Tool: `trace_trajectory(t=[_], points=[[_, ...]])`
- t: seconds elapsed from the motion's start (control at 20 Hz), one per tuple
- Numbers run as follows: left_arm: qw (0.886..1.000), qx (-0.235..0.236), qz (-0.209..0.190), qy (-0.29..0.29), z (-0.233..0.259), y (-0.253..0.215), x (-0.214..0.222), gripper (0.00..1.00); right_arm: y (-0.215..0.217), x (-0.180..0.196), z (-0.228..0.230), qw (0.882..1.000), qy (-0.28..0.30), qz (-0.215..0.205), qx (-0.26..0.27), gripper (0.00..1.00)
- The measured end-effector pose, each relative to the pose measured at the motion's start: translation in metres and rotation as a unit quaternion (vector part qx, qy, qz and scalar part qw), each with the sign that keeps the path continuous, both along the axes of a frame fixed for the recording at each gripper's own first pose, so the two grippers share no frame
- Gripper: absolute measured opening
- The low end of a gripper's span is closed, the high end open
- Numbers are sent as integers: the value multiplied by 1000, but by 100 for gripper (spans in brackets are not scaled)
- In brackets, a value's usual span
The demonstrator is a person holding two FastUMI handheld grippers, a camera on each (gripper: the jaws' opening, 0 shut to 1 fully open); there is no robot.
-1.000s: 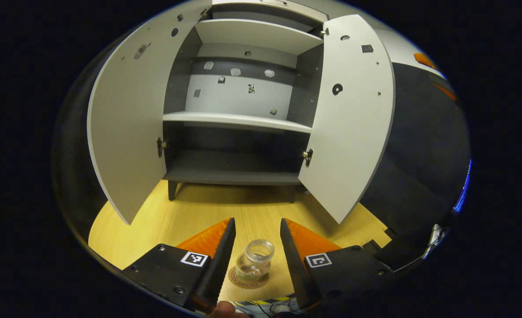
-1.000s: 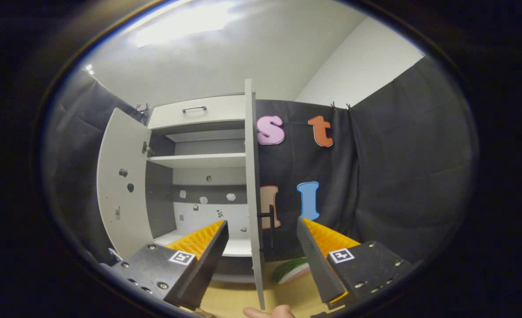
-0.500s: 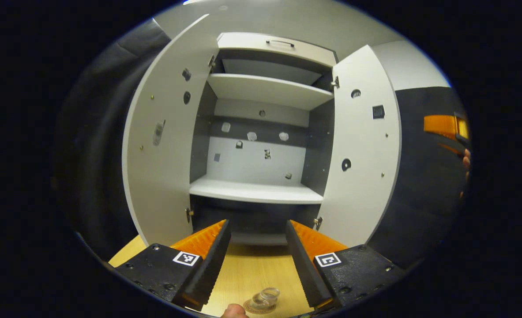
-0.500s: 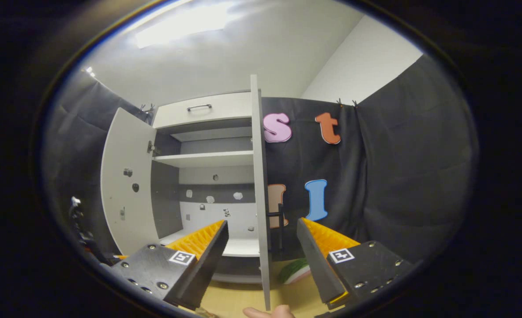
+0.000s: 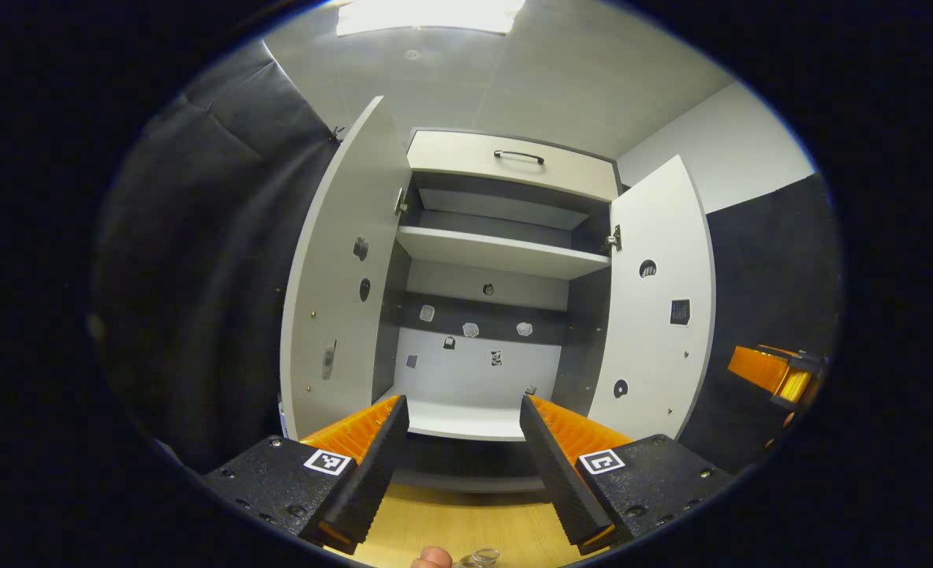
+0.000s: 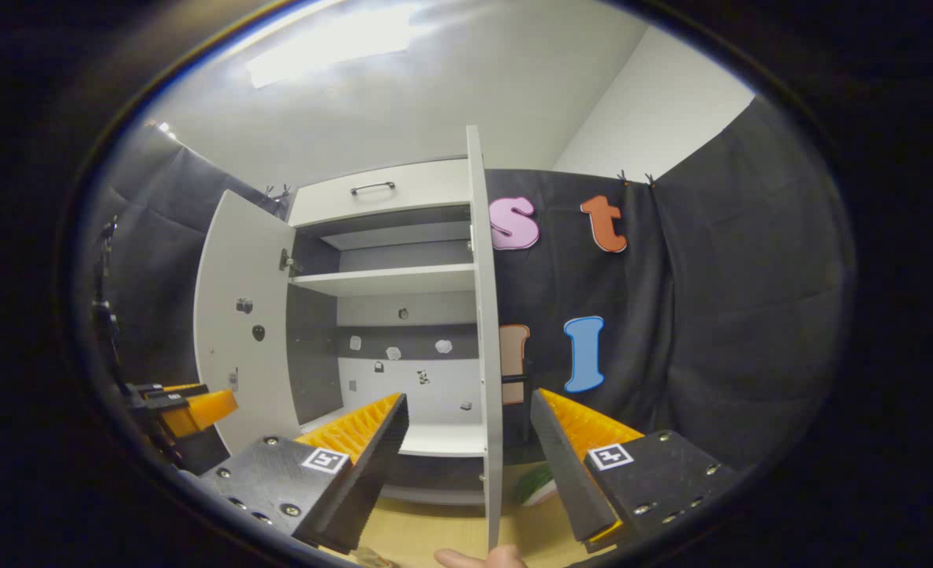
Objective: Grasp the bottle in the cabinet with the left hand and place it on the coaster, then close the right door with the right hand and the left door with the left hand.
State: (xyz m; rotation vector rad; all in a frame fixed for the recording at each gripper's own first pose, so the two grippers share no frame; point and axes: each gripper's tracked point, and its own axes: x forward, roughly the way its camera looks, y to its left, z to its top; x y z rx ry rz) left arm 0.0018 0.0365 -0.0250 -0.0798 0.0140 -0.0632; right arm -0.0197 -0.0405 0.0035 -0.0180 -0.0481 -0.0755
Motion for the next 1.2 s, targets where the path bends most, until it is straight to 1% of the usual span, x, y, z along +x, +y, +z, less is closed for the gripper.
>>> trace_trajectory(t=[0.15, 0.35, 0.4, 0.6, 0.75, 1.0, 1.05, 1.2], points=[[1000, 1, 5, -15, 23, 1, -6, 89, 1, 1, -3, 1000, 2, 3, 3, 93], [1000, 7, 10, -19, 38, 3, -13, 89, -4, 6, -5, 1000, 3, -1, 2, 93], [1000, 5, 11, -19, 40, 4, -15, 89, -7, 8, -4, 1000, 1, -5, 0, 95], [999, 8, 26, -23, 44, 13, -21, 90, -33, 15, 6, 999, -18, -40, -17, 95], [999, 16, 35, -23, 43, 21, -28, 90, -55, 25, 7, 997, -25, -71, -18, 95], [998, 16, 55, -20, 42, 34, -36, 90, -81, 38, -2, 993, -17, -115, -26, 94], [998, 14, 57, -20, 43, 37, -38, 90, -85, 40, -5, 992, -17, -122, -24, 94], [997, 17, 75, -21, 44, 49, -40, 90, -82, 49, -12, 992, -13, -121, -21, 93]])
